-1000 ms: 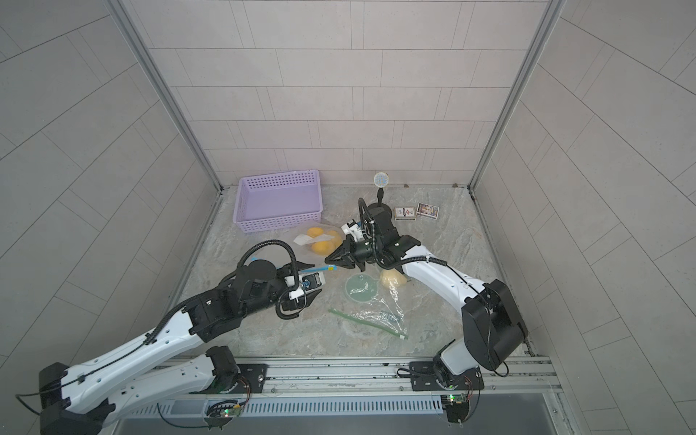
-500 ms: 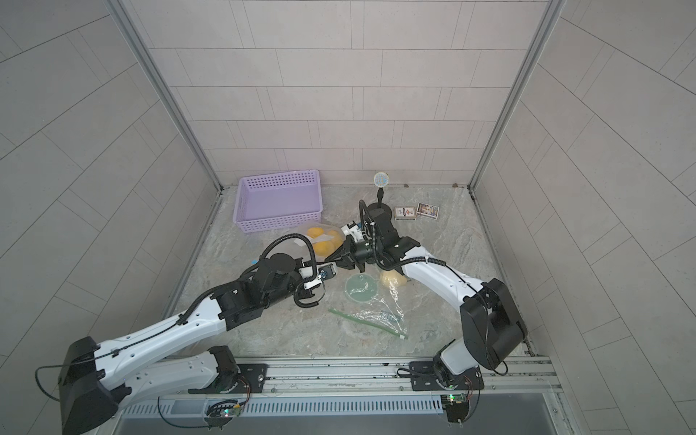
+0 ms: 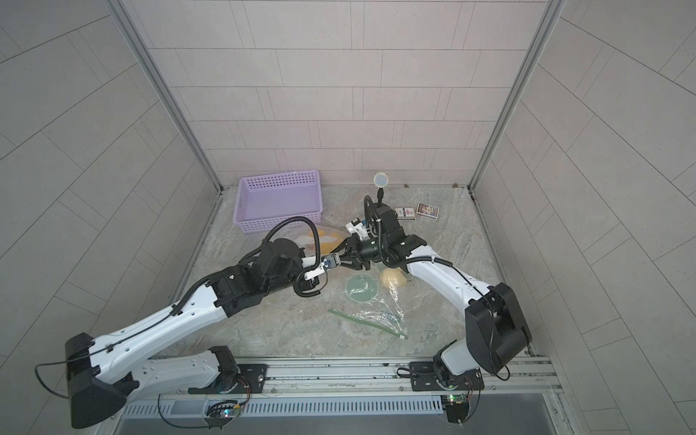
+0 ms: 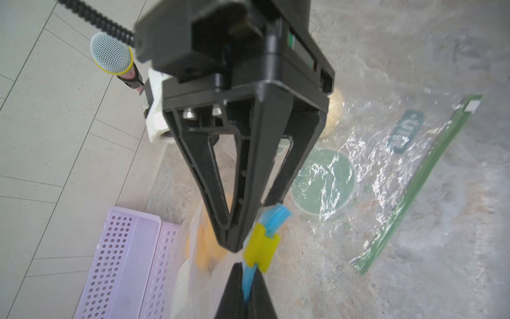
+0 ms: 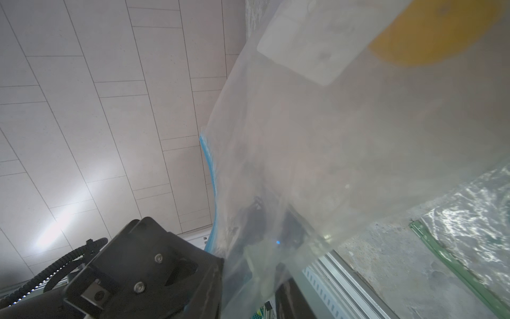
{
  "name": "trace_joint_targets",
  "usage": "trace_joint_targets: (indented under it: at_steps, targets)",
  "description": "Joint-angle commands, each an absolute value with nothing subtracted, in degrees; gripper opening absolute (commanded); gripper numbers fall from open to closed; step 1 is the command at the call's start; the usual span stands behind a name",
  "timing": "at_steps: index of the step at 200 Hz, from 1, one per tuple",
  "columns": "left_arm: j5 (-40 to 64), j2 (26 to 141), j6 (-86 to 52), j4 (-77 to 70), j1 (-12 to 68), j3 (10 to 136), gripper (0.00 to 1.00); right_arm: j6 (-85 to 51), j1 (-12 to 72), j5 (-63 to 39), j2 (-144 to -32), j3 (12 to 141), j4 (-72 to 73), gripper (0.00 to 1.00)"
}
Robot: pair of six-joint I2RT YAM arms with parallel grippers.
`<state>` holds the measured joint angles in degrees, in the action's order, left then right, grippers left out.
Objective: Open the zip-top bag and take out the pear
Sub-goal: Pick up the zipper food storage bag at the center of the board.
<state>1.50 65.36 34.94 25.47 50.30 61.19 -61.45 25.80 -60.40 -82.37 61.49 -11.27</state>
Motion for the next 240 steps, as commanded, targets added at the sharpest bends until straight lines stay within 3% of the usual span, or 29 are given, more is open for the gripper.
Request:
trace_joint_targets:
  at_steps: [1,45,83,106,148,240]
  targets:
    - [9.6,67.2,32.5,35.7,48.3,69.4,0.00,-51.8,19.6,-59.8,-78.5,62.3,-16.8,0.37]
    - [19.9,73.9,30.8,44.8,43.1,79.5,0.00,-26.8,15.1,-54.5,-74.7,68.4,-30.7,0.39]
    - [26.2,79.8,29.7,51.1,39.9,87.6,0.00,-18.6,19.8,-52.7,-60.9,60.8,-15.6,0.39]
    - [29.4,83.0,29.1,54.7,38.6,92.5,0.00,-13.0,25.1,-44.9,-54.7,58.5,-13.3,0.42]
    - [36.4,85.5,27.2,56.7,36.7,95.3,0.00,-6.5,29.8,-42.8,-57.6,60.6,-18.5,0.43]
    - [37.9,86.5,26.3,57.0,36.6,95.4,0.00,-4.5,32.1,-40.2,-62.5,63.8,-16.6,0.38]
